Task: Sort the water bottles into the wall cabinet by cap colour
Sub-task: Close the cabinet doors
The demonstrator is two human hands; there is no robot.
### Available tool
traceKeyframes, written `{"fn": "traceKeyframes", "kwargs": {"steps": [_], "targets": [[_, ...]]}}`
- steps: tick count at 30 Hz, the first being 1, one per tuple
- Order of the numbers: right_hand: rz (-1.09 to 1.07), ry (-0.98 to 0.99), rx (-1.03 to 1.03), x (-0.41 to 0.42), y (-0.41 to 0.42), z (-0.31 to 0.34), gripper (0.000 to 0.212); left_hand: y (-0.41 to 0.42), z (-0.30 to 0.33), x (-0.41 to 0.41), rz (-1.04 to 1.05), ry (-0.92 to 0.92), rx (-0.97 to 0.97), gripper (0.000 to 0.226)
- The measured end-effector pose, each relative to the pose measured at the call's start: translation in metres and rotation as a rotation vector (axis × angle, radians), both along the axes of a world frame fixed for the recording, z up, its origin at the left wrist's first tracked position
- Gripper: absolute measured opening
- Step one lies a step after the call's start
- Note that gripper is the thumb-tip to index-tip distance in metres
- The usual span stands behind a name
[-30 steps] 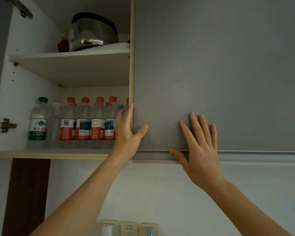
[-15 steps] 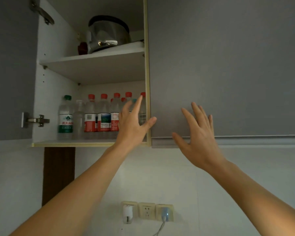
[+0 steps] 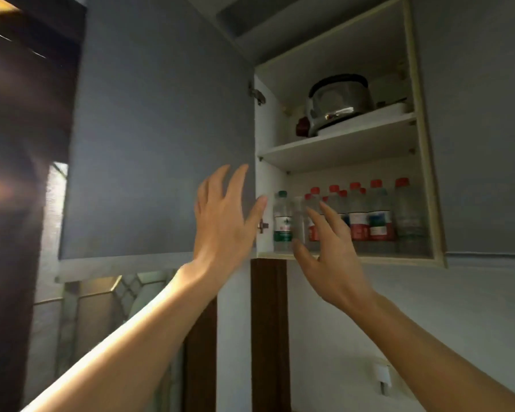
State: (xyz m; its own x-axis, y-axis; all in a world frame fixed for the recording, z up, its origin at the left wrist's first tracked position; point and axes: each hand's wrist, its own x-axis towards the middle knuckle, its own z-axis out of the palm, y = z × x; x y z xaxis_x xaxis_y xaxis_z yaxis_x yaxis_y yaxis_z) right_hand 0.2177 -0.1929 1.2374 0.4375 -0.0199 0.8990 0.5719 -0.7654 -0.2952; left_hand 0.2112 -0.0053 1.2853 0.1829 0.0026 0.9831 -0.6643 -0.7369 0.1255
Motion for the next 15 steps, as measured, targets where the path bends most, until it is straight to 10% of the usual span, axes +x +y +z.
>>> {"fn": "traceKeyframes", "kwargs": {"steps": [7, 15], "targets": [[0.216, 0.005, -0.022, -0.005, 0.120, 0.002, 0.065, 0.148, 0.039, -0.030, 0.550, -0.089, -0.236, 0.070], [0.194, 0.025, 0.033, -0.010, 0.136, 0.016, 0.063, 0.204, 0.042, -0.018, 0.371, 0.384, -0.449, 0.084]]}}
